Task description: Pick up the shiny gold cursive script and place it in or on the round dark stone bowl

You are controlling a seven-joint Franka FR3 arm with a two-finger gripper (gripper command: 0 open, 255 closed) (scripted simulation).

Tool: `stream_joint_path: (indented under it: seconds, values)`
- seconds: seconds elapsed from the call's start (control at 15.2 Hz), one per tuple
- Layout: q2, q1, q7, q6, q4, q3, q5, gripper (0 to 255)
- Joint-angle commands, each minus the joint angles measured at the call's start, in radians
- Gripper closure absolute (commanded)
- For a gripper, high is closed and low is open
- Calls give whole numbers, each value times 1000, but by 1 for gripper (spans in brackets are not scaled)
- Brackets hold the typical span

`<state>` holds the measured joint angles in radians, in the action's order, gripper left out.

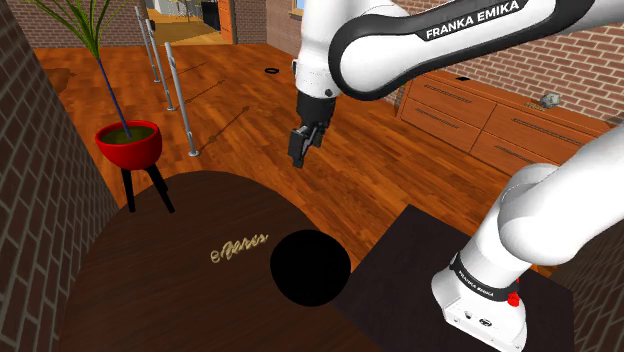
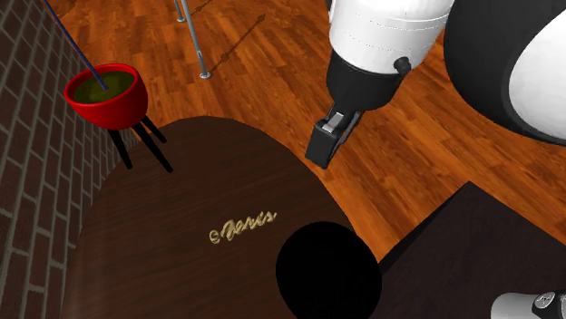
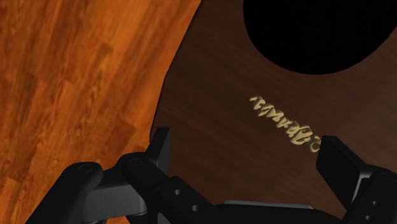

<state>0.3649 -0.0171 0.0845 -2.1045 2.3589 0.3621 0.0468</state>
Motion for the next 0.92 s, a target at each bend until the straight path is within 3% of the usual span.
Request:
stream_joint_path:
  seconds: [0.0, 0.46, 0.86]
  values:
    - [-67, 4, 42, -48, -13, 37, -33, 0]
    - [-340, 10, 236, -166, -104, 140, -232, 0]
    - [-600, -52, 422, -195, -237, 143, -461, 0]
